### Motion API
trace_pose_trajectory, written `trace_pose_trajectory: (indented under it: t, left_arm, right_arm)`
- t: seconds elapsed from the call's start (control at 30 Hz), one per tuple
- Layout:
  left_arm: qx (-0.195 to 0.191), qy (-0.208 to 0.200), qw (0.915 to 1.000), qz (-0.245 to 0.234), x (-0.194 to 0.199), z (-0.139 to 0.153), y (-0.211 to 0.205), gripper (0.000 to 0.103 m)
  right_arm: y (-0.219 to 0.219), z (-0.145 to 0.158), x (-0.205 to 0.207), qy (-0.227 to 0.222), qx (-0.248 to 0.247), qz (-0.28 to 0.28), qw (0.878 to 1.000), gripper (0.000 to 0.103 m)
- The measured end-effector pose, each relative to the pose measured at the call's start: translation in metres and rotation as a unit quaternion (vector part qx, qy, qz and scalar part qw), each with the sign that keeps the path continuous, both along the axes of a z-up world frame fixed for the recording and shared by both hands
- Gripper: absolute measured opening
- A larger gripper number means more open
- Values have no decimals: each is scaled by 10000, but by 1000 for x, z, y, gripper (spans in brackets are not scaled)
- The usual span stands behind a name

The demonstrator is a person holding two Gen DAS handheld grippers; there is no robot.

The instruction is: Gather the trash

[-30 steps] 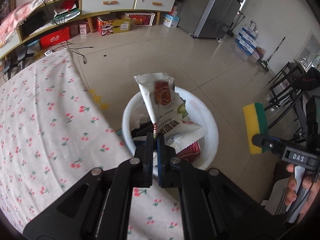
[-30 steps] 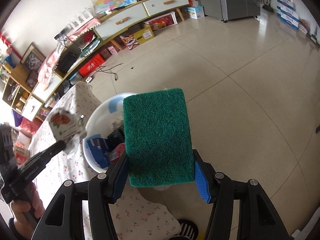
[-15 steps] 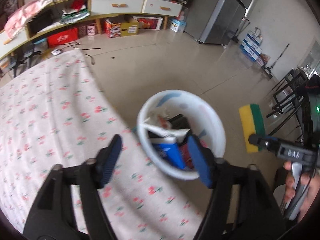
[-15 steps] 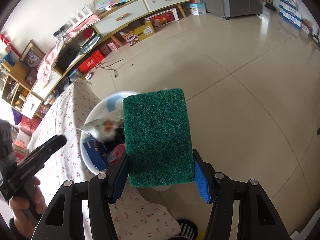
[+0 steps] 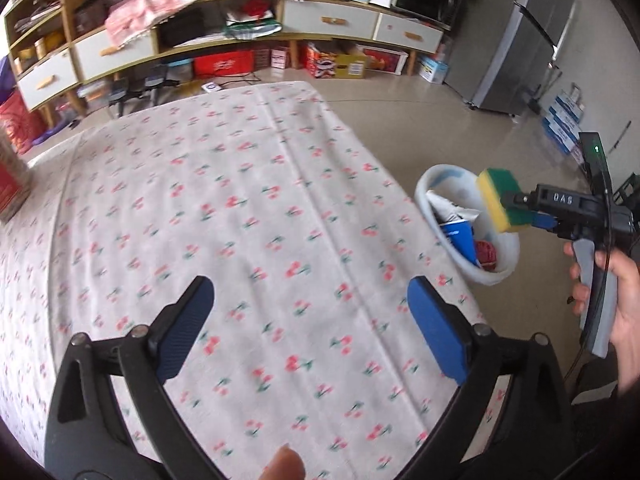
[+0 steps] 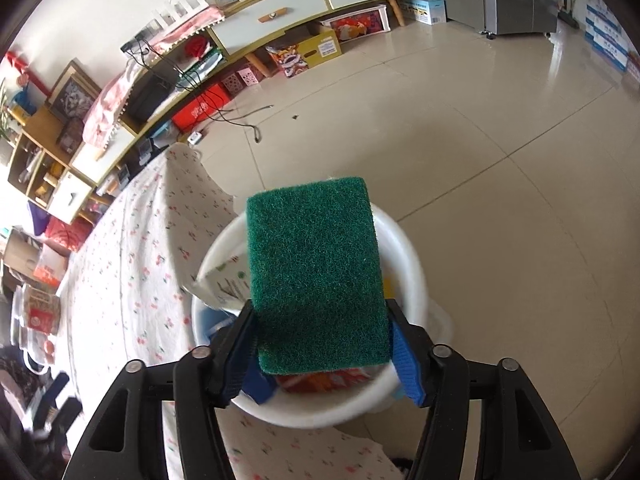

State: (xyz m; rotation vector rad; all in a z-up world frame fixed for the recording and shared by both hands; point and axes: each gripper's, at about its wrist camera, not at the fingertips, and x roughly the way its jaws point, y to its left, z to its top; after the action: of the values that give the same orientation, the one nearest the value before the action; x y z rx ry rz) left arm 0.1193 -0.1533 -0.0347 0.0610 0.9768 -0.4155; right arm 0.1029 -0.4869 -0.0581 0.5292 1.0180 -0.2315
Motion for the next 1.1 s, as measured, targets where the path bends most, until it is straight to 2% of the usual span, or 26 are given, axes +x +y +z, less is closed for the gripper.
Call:
trace_pose_trajectory:
  t: [0.03,0.3,0.37,0.47,0.63,0.7,0.73,0.8,0.9,0.97,1.1]
  left_arm:
    - [17,35,10000,41,-2,-1,7,97]
    - [163,311,9986,392,-28,-6,55,98]
    - [201,295,9981,502,-39,-2,68,99]
    - [325,101,9974,640,-53,6,79,101]
    - [524,-211,9954,771,-76,26,85,102]
    - [541,-331,9942,874,-86,36,89,102]
    - [575,-372,9934,917,-89,39,91,102]
    - [679,-672,9898,1061,-102,50,96,102]
    - [546,-924,9859,1280,-120,61,106,102]
    - [482,-971,9852,1327,-128,63,110,102]
    - [679,-1053,9813,1459,-141,57,116,102]
  right_arm:
    - [2,2,1,-25,-34,-16,10000,84]
    - [19,14,-20,-28,-74,-254,9996,84]
    - [27,24,-34,-17,-230,-346,9991,84]
    - [44,44,-52,15,-561,-324,9979,85]
    - [89,81,-94,-346,-947,-117,9948,86]
    - [116,92,-115,-466,-1250,-50,9910,86]
    - [135,98,-128,-486,-1607,4,9858,87]
    - [161,104,-144,-653,-1953,133,9785,87]
    - [193,109,-170,-1105,-2008,292,9729,87]
    - [208,102,-186,-1328,-1980,328,9706,96]
    - [221,90,-195,-1219,-1985,258,9722,96]
